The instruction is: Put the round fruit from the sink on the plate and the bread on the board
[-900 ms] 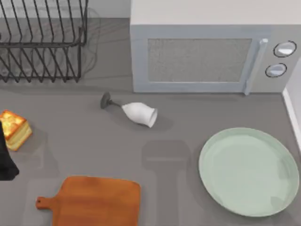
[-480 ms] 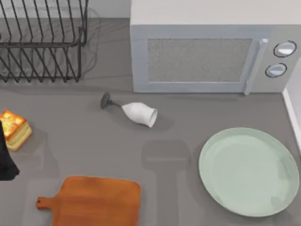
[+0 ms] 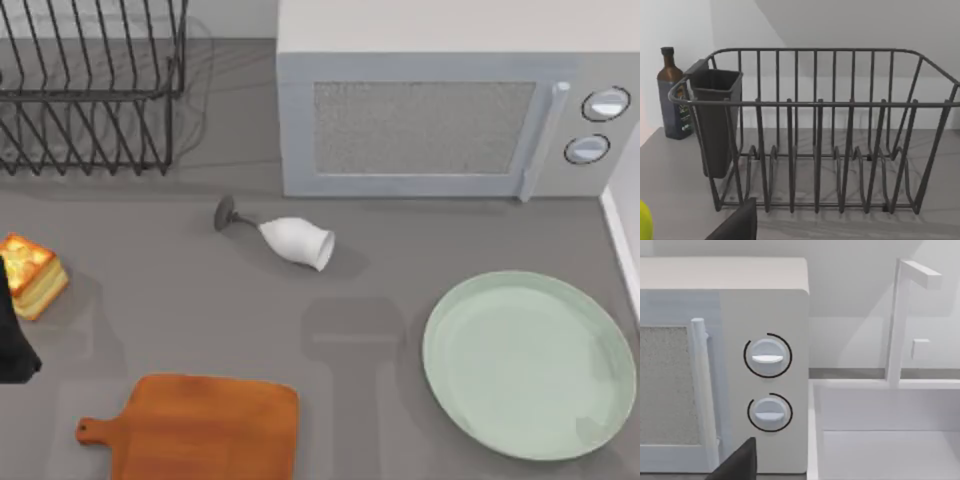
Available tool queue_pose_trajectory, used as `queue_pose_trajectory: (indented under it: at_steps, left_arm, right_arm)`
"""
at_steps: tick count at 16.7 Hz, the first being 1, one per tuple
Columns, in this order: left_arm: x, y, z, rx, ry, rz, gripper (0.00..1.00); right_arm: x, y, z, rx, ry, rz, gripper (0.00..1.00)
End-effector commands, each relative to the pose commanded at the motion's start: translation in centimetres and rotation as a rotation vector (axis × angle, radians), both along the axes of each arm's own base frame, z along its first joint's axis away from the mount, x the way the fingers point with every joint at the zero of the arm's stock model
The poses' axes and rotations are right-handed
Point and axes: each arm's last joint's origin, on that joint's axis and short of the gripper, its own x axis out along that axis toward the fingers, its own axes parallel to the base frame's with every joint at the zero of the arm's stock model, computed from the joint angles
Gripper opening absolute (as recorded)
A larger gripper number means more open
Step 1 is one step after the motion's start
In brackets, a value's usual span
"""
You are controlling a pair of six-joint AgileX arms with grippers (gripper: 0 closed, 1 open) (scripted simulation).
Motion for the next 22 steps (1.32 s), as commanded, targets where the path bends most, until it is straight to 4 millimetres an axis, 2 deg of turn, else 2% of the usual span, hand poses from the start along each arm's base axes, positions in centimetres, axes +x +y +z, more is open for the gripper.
queue_pose_trajectory:
  at_steps: [10, 12, 15, 17, 19, 22]
  left_arm:
    - [0.0, 0.0, 0.0, 0.0, 0.0, 0.0, 1.0]
    - [0.0, 0.0, 0.0, 0.0, 0.0, 0.0, 1.0]
    - [0.0, 0.0, 0.0, 0.0, 0.0, 0.0, 1.0]
    - [0.0, 0.0, 0.0, 0.0, 0.0, 0.0, 1.0]
    - [0.0, 0.0, 0.0, 0.0, 0.0, 0.0, 1.0]
    - [0.0, 0.0, 0.0, 0.0, 0.0, 0.0, 1.0]
  right_arm:
    - [0.0, 0.0, 0.2, -0.002, 0.007, -0.002, 1.0]
    - [0.1, -0.1, 1.2, -0.013, 0.042, -0.013, 1.0]
    - [0.6, -0.5, 3.8, -0.039, 0.153, -0.041, 1.0]
    - [1.7, -0.8, 6.0, -0.06, 0.266, -0.062, 1.0]
    - [3.6, -1.4, 8.2, -0.078, 0.403, -0.082, 1.0]
    - [8.2, -2.8, 10.5, -0.096, 0.643, -0.102, 1.0]
